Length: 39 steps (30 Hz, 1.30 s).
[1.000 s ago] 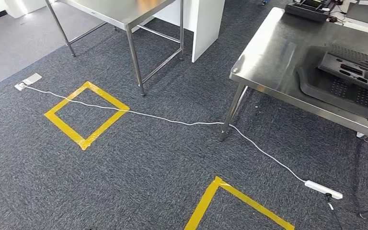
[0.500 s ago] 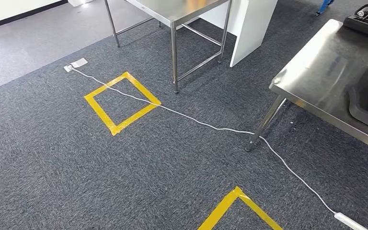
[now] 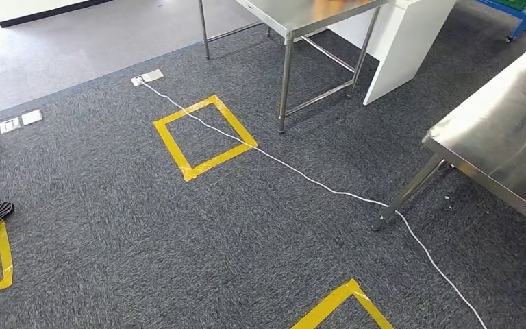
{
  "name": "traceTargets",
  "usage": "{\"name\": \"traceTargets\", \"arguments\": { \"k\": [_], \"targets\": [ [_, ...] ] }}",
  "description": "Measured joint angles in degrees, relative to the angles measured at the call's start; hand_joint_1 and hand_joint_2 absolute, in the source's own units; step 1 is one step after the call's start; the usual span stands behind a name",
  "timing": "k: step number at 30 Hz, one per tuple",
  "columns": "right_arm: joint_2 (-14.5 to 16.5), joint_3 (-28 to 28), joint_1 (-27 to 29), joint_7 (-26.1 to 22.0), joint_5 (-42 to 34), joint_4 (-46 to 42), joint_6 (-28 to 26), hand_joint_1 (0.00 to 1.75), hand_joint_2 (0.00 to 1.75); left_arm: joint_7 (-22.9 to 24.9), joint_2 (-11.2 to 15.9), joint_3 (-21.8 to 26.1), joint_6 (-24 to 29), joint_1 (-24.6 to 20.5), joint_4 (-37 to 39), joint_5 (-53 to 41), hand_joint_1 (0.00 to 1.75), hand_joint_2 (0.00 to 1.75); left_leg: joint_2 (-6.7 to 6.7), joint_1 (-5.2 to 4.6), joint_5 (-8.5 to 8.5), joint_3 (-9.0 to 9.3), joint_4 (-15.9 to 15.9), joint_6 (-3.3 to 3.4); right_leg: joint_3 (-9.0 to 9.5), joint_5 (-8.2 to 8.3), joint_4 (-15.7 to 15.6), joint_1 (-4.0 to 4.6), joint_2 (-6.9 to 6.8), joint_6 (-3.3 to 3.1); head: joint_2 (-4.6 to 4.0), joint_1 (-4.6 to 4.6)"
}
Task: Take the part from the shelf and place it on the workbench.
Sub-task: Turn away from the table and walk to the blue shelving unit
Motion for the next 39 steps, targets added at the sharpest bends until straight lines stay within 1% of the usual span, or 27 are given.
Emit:
{"name": "traceTargets", "arguments": {
  "k": [1,2,3,4,6,8,9,10,12,14,16,17,19,21,22,23,24,25,26,28,30,32,33,35,37,38,39],
  "targets": [
    [0.0,0.0,-0.1,-0.1,0.1,0.0,0.0,0.0,0.0,-0.2,0.1,-0.2,0.0,0.0,0.0,-0.2,0.0,0.0,-0.76,-0.02,0.16,-0.16,-0.2,0.47,0.25,-0.05,-0.1,-0.04,-0.49,0.26,0.0,0.13],
    [0.0,0.0,-0.2,-0.2,0.2,0.0,0.0,0.0,0.0,-0.3,0.1,-0.3,0.0,0.1,0.0,-0.3,0.0,0.0,-1.42,-0.01,0.36,-0.21,-0.4,0.88,0.28,-0.25,0.1,-0.14,-0.16,0.52,0.0,0.17],
    [0.1,0.0,-0.3,-0.3,0.3,0.0,0.0,0.0,0.0,-0.3,0.2,-0.4,0.0,0.1,0.0,-0.5,0.0,0.0,-2.06,0.05,0.6,-0.24,-0.6,1.32,-0.01,-0.86,0.9,-0.25,0.96,0.66,0.0,0.18],
    [0.1,0.0,-0.3,-0.4,0.4,0.0,0.0,0.0,0.0,-0.2,0.3,-0.5,0.0,0.0,0.0,-0.8,0.0,0.0,-2.7,0.19,0.87,-0.26,-0.9,1.74,-0.96,-1.97,3.0,-0.34,2.5,0.65,0.0,0.27],
    [0.2,0.0,-0.2,-0.4,0.6,0.0,0.0,0.0,0.0,0.2,0.3,-0.8,-0.1,-0.1,0.0,-1.5,0.0,0.0,-4.1,0.25,1.17,-0.53,-0.9,2.24,-4.55,-5.14,10.1,-0.47,5.24,0.18,0.0,0.46],
    [0.3,0.0,-0.1,-0.4,0.7,0.0,0.1,0.0,0.0,0.7,0.3,-1.2,-0.4,-0.2,0.0,-2.0,0.0,0.0,-5.75,0.18,1.35,-0.85,-0.9,2.46,-7.84,-6.9,16.1,-0.5,5.86,0.16,0.0,0.54],
    [0.3,0.0,-0.1,-0.4,0.8,0.0,0.1,0.0,0.0,0.9,0.4,-1.3,-0.6,-0.2,0.0,-2.1,0.0,0.0,-6.56,0.16,1.44,-0.93,-0.9,2.49,-8.17,-6.47,16.2,-0.51,5.97,0.46,0.0,0.54],
    [0.3,0.0,-0.2,-0.4,0.8,0.0,0.1,0.0,0.0,1.0,0.4,-1.4,-0.7,-0.1,0.0,-2.1,0.0,0.0,-7.36,0.17,1.55,-0.96,-0.9,2.44,-7.4,-5.23,14.2,-0.52,6.14,0.86,0.0,0.54],
    [0.3,0.0,-0.2,-0.4,0.9,0.0,0.1,0.0,0.0,1.1,0.4,-1.5,-0.8,-0.1,0.0,-2.1,0.0,0.0,-8.9,0.15,1.83,-0.99,-0.9,2.11,-3.74,-1.81,6.1,-0.57,7.63,1.36,0.0,0.6],
    [0.3,0.0,-0.3,-0.4,0.9,0.0,0.1,0.0,0.0,1.1,0.4,-1.7,-0.9,-0.1,0.0,-2.1,0.0,0.0,-10.05,0.01,2.08,-1.1,-0.9,1.61,-1.4,0.15,0.8,-0.45,8.97,0.95,0.0,0.63],
    [0.3,0.0,-0.4,-0.4,0.9,0.0,0.1,0.0,0.0,1.1,0.4,-1.8,-0.9,0.1,0.0,-2.1,0.0,0.0,-10.8,0.02,2.38,-1.28,-1.0,1.01,-1.11,0.57,0.2,-0.17,8.62,0.19,0.0,0.64],
    [0.3,0.0,-0.5,-0.4,0.9,0.0,0.1,0.0,0.0,1.1,0.4,-1.9,-0.9,0.2,0.0,-2.1,0.0,0.0,-10.59,0.1,2.45,-1.45,-0.9,0.74,-0.97,0.83,0.1,-0.28,8.09,-0.23,0.0,0.61],
    [0.4,0.0,-0.6,-0.4,0.9,0.0,0.1,0.0,0.0,1.2,0.4,-1.9,-0.9,0.4,0.0,-2.1,0.0,0.0,-8.16,0.07,1.17,-2.39,0.9,0.31,-0.64,1.33,-0.3,-0.56,6.96,-1.06,0.0,0.41],
    [0.4,0.0,-0.3,-0.4,1.0,0.1,0.1,0.0,0.0,1.2,0.4,-1.9,-0.9,0.3,0.1,-2.1,0.0,0.0,-4.99,0.19,-2.64,-5.13,7.1,-0.1,-0.63,1.5,-0.4,-0.59,5.59,-1.59,0.0,0.11],
    [0.4,0.0,-0.2,-0.4,1.0,0.1,0.1,0.0,0.0,1.2,0.4,-2.0,-0.9,0.3,0.1,-2.1,0.0,0.0,-4.25,0.37,-4.58,-6.88,11.1,-0.38,-0.66,1.51,-0.4,-0.53,4.78,-1.75,0.0,-0.02],
    [0.4,0.0,-0.1,-0.4,1.0,0.1,0.1,0.0,0.0,1.3,0.4,-2.0,-1.0,0.3,0.1,-2.1,0.0,0.0,-3.98,0.56,-5.66,-8.15,14.0,-0.61,-0.69,1.49,-0.4,-0.5,3.99,-1.76,0.0,-0.01],
    [0.4,0.1,-0.1,-0.4,1.0,0.1,0.1,0.0,0.0,1.5,0.4,-2.0,-1.2,0.3,0.1,-2.1,0.0,0.0,-3.8,0.75,-5.65,-8.47,15.0,-0.83,-0.72,1.46,-0.4,-0.51,3.27,-1.77,0.0,-0.03],
    [0.4,0.1,-0.2,-0.4,1.1,0.1,0.2,0.0,0.0,1.7,0.4,-2.0,-1.3,0.4,0.1,-2.1,0.0,0.0,-3.54,0.93,-4.64,-7.62,13.7,-0.99,-0.68,1.4,-0.4,-0.54,2.59,-1.7,0.0,-0.06],
    [0.5,0.1,-0.2,-0.4,1.2,0.1,0.2,0.0,0.0,1.9,0.4,-2.0,-1.5,0.4,0.1,-2.1,0.0,0.0,-2.83,1.07,-3.0,-5.67,10.5,-1.08,-0.57,1.29,-0.4,-0.59,1.96,-1.57,0.0,-0.06],
    [0.6,0.1,-0.2,-0.4,1.2,0.1,0.2,0.0,0.0,2.2,0.4,-2.1,-1.8,0.2,0.1,-2.2,0.0,0.0,-0.15,1.03,-0.43,-1.21,2.9,-0.99,-0.35,0.86,-0.3,-0.38,0.79,-0.95,0.0,-0.16],
    [0.6,0.2,-0.3,-0.4,1.2,0.1,0.2,0.0,0.0,2.4,0.4,-2.2,-1.9,0.0,0.1,-2.4,0.0,0.0,0.9,0.67,0.16,0.58,-0.4,-0.52,-0.11,0.49,-0.2,-0.03,-0.26,-0.3,0.0,0.01],
    [0.7,0.2,-0.5,-0.4,1.2,0.1,0.2,0.0,0.0,2.4,0.4,-2.3,-1.9,0.0,0.1,-2.6,0.0,0.0,-0.66,0.36,0.42,0.27,-0.6,0.21,0.13,0.37,-0.2,-0.03,-1.33,0.24,0.0,0.22],
    [0.7,0.2,-0.6,-0.4,1.2,0.1,0.2,0.0,0.0,2.4,0.4,-2.3,-1.9,0.0,0.1,-2.6,0.0,0.0,-1.34,0.34,0.61,0.14,-0.8,0.56,0.01,0.1,0.0,-0.16,-1.09,0.48,0.0,0.25],
    [0.8,0.3,-0.6,-0.4,1.2,0.1,0.2,0.0,0.0,2.3,0.4,-2.3,-2.0,0.0,0.1,-2.7,0.0,0.0,-2.75,0.52,1.09,-0.06,-1.0,1.35,-1.7,-2.01,3.6,-0.37,1.77,0.52,0.0,0.41],
    [0.8,0.3,-0.4,-0.4,1.1,0.1,0.3,0.0,0.0,2.2,0.3,-2.4,-2.0,-0.1,0.1,-2.9,0.0,0.0,-4.33,0.54,1.38,-0.44,-1.0,1.84,-5.51,-5.36,11.4,-0.52,5.02,0.01,0.0,0.61],
    [0.8,0.3,-0.3,-0.3,1.1,0.1,0.3,0.0,0.0,2.4,0.3,-2.4,-2.2,-0.1,0.1,-2.9,0.0,0.0,-5.21,0.5,1.48,-0.61,-1.0,1.98,-7.35,-6.44,14.9,-0.52,5.62,-0.05,0.0,0.67],
    [0.8,0.3,-0.2,-0.3,1.1,0.1,0.3,0.0,0.0,2.9,0.3,-2.4,-2.5,-0.2,0.1,-2.6,0.0,0.0,-6.13,0.47,1.56,-0.73,-1.0,2.05,-8.44,-6.68,16.7,-0.53,5.88,0.1,0.0,0.67]
  ]
}}
